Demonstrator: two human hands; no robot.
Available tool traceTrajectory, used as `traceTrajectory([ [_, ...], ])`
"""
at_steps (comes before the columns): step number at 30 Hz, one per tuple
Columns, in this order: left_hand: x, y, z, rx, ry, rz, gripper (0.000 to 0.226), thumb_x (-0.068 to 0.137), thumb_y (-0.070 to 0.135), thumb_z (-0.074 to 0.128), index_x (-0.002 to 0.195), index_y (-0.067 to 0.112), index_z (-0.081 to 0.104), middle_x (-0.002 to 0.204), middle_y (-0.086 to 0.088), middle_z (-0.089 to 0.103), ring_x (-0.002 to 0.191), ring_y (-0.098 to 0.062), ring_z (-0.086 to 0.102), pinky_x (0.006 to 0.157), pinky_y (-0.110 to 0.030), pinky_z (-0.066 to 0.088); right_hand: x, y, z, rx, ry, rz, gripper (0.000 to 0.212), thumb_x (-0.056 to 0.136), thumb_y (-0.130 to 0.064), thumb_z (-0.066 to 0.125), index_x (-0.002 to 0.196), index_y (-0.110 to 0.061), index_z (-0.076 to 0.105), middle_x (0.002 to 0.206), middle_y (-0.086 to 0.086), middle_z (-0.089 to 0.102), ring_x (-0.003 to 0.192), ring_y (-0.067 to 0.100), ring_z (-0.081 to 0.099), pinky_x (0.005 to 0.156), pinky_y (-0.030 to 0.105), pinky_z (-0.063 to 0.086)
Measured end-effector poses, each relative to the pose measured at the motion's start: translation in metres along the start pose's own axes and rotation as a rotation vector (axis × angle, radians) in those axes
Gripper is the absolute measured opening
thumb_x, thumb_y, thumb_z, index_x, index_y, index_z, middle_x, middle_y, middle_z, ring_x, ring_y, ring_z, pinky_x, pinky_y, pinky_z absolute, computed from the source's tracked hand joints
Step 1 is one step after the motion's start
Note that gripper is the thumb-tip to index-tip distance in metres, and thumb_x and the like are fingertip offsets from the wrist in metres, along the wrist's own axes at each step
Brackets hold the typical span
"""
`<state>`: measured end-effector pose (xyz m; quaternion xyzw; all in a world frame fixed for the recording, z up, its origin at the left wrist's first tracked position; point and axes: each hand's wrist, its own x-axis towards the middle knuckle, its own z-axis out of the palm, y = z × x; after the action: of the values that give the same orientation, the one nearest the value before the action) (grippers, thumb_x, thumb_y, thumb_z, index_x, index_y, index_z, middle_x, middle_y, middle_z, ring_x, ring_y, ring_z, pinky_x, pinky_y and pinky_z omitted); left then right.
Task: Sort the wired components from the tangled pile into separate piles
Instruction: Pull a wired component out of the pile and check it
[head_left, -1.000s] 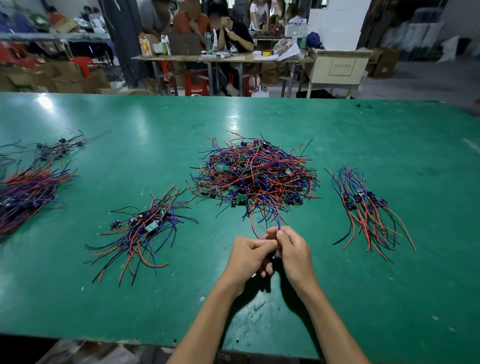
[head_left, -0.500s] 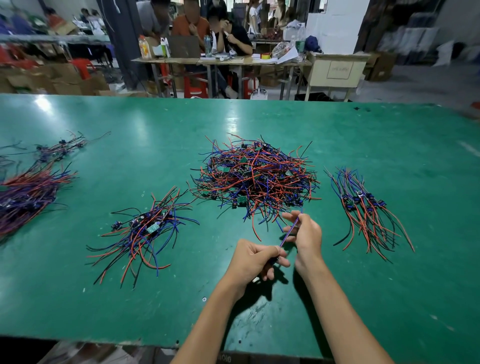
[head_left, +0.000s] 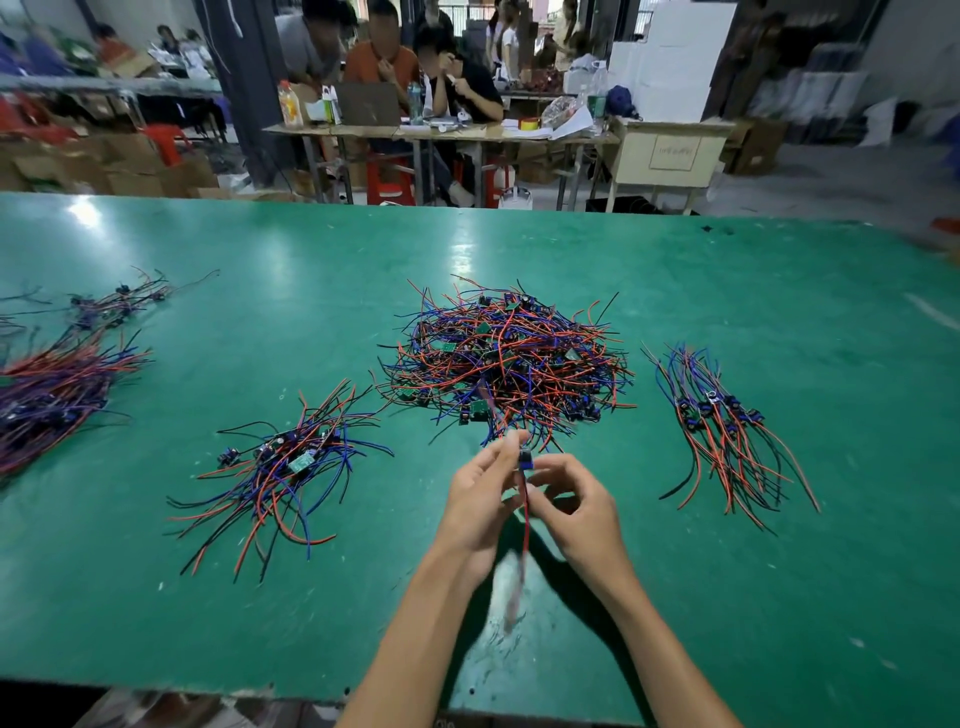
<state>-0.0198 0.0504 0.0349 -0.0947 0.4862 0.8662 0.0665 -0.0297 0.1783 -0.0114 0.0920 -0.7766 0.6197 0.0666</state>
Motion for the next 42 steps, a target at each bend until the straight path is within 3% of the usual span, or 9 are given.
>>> traceTrajectory([
  [5, 0.005, -0.002, -0.001, 0.054, 0.21, -0.031, 0.019, 0.09, 0.035, 0.072, 0.101, 0.02, 0.068, 0.083, 0.006, 0.069, 0.063, -0.007, 0.05, 0.062, -0.025, 0.036, -0.002, -0.007, -0.004, 0.24, 0.022, 0.038, 0.012, 0.078, -0.028, 0.085, 0.088, -0.026, 0.077, 0.077, -0.002, 0.074, 0.067, 0.006, 0.063, 0.064, 0.017, 0.05],
  [11, -0.005, -0.015, -0.003, 0.061, 0.168, -0.013, 0.017, 0.091, 0.029, 0.072, 0.101, 0.017, 0.067, 0.107, 0.0, 0.078, 0.064, -0.007, 0.059, 0.06, -0.019, 0.043, 0.001, -0.008, -0.004, 0.424, 0.22, 0.122, 0.015, 0.08, -0.028, 0.075, 0.081, -0.014, 0.077, 0.072, 0.003, 0.074, 0.066, 0.007, 0.065, 0.065, 0.015, 0.05],
  [19, -0.006, -0.01, -0.02, -0.033, 0.375, 0.03, 0.014, 0.087, 0.027, 0.076, 0.093, 0.015, 0.072, 0.083, 0.007, 0.076, 0.059, -0.003, 0.056, 0.062, -0.017, 0.045, 0.003, -0.002, -0.004, 0.39, 0.206, 0.172, 0.025, 0.082, -0.037, 0.072, 0.082, -0.013, 0.076, 0.07, 0.002, 0.073, 0.063, 0.004, 0.061, 0.063, 0.014, 0.048],
  [24, -0.002, 0.003, -0.038, -0.022, 0.61, 0.203, 0.012, 0.086, 0.023, 0.079, 0.09, 0.016, 0.07, 0.072, 0.008, 0.066, 0.068, -0.01, 0.055, 0.064, -0.018, 0.045, 0.005, 0.0, -0.002, 0.387, 0.239, 0.194, 0.018, 0.093, -0.022, 0.07, 0.081, -0.009, 0.073, 0.066, 0.0, 0.07, 0.062, 0.005, 0.06, 0.062, 0.015, 0.048],
  [27, -0.004, 0.005, -0.042, 0.101, 0.809, 0.323, 0.055, 0.08, 0.021, 0.085, 0.124, 0.009, 0.056, 0.112, -0.003, 0.063, 0.098, -0.017, 0.058, 0.082, -0.025, 0.047, 0.003, 0.001, -0.001, 0.286, 0.166, 0.215, 0.019, 0.095, -0.025, 0.07, 0.083, -0.012, 0.073, 0.07, 0.0, 0.072, 0.065, 0.006, 0.062, 0.067, 0.022, 0.049],
  [30, -0.012, 0.001, -0.039, 0.567, 1.096, 0.583, 0.099, 0.067, 0.027, 0.094, 0.141, 0.0, 0.034, 0.137, -0.019, 0.04, 0.125, -0.033, 0.038, 0.108, -0.045, 0.03, 0.002, 0.001, -0.002, 0.18, 0.11, 0.22, 0.023, 0.095, -0.031, 0.07, 0.079, -0.014, 0.073, 0.072, 0.001, 0.073, 0.067, 0.007, 0.063, 0.071, 0.033, 0.052],
  [33, -0.015, -0.002, -0.03, 0.873, 0.747, 0.854, 0.059, 0.084, 0.038, 0.079, 0.131, 0.011, 0.056, 0.131, -0.001, 0.056, 0.125, -0.019, 0.049, 0.109, -0.038, 0.035, 0.003, 0.001, -0.003, 0.124, 0.041, 0.201, 0.024, 0.092, -0.03, 0.073, 0.076, -0.012, 0.074, 0.071, 0.005, 0.074, 0.069, 0.015, 0.065, 0.075, 0.048, 0.055],
  [37, -0.011, 0.002, -0.021, 0.837, -0.048, 0.341, 0.02, 0.095, 0.033, 0.068, 0.112, 0.022, 0.07, 0.089, 0.006, 0.073, 0.081, -0.011, 0.068, 0.073, -0.026, 0.057, 0.0, -0.002, -0.005, 0.163, -0.017, 0.168, 0.031, 0.082, -0.042, 0.076, 0.076, -0.012, 0.076, 0.072, 0.009, 0.074, 0.068, 0.017, 0.067, 0.073, 0.049, 0.056],
  [42, -0.005, 0.0, -0.016, 0.811, -0.07, 0.238, 0.016, 0.1, 0.027, 0.063, 0.109, 0.02, 0.074, 0.077, 0.001, 0.073, 0.046, -0.007, 0.049, 0.045, -0.022, 0.044, 0.0, 0.0, -0.006, 0.141, 0.107, 0.08, 0.021, 0.083, -0.04, 0.076, 0.077, -0.02, 0.077, 0.073, 0.004, 0.072, 0.066, 0.011, 0.061, 0.067, 0.036, 0.05],
])
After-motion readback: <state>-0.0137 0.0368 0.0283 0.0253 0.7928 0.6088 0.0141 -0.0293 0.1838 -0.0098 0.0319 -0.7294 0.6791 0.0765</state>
